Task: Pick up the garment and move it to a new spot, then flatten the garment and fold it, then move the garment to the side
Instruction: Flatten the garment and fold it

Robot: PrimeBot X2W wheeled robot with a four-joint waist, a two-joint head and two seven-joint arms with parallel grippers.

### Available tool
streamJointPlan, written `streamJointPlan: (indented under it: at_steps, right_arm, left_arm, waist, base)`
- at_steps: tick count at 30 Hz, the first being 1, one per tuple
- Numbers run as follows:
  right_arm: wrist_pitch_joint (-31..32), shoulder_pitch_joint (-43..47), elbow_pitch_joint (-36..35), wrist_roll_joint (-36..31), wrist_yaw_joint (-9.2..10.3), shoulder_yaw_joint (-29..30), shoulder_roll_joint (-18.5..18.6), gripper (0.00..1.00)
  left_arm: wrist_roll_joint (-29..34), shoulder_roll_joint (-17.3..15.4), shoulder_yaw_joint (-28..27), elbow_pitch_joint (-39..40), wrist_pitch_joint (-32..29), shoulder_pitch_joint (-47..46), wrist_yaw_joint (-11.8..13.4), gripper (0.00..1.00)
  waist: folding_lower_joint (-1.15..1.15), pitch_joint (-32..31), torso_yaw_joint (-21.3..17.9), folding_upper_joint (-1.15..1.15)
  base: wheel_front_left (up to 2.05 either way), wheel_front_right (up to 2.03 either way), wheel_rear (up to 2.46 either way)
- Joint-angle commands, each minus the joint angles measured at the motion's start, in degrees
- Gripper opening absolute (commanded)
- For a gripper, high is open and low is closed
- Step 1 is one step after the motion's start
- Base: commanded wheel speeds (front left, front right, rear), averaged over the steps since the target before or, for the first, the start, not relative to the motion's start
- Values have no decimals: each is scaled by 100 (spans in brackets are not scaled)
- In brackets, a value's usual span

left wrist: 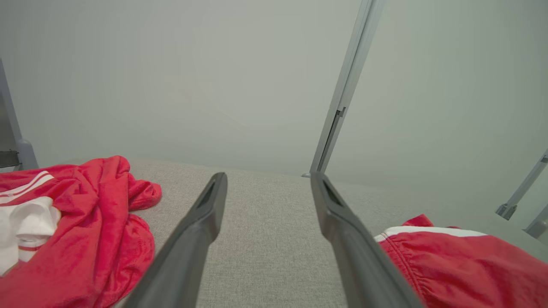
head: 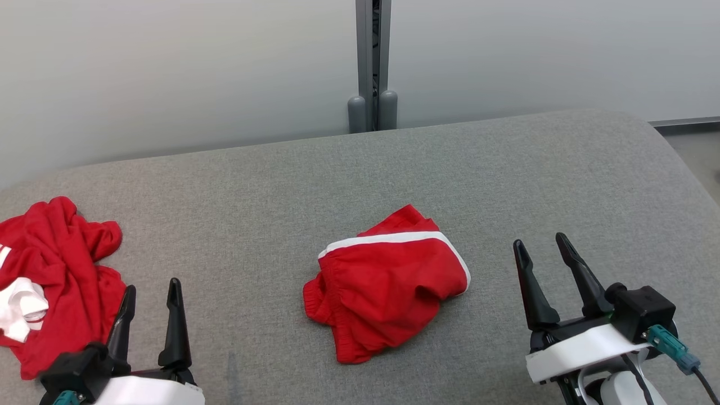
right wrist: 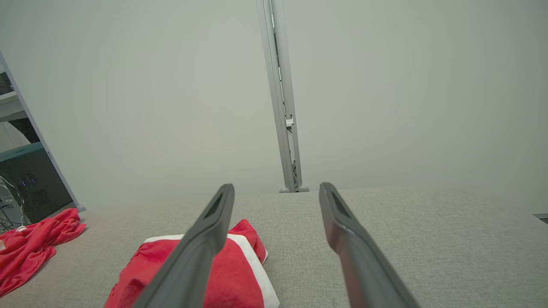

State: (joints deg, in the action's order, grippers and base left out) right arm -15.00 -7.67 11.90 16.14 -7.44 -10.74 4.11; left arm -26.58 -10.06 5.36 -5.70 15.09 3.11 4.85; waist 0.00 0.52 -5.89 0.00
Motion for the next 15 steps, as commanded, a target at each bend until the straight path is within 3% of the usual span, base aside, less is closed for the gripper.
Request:
streamJointPlan:
  at_steps: [1, 15]
  right_arm:
    - [-28, 4, -24, 20, -9, -7, 44, 100]
    - [-28, 20, 16, 52, -9, -44, 81, 100]
  left_arm:
    - [58, 15, -57, -15, 10, 19, -29, 100]
    - [182, 137, -162, -102, 10, 66, -63, 100]
  waist:
    - [0, -7, 3, 0]
    - [0, -38, 56, 0]
  base:
    - [0, 0, 0]
    - [0, 0, 0]
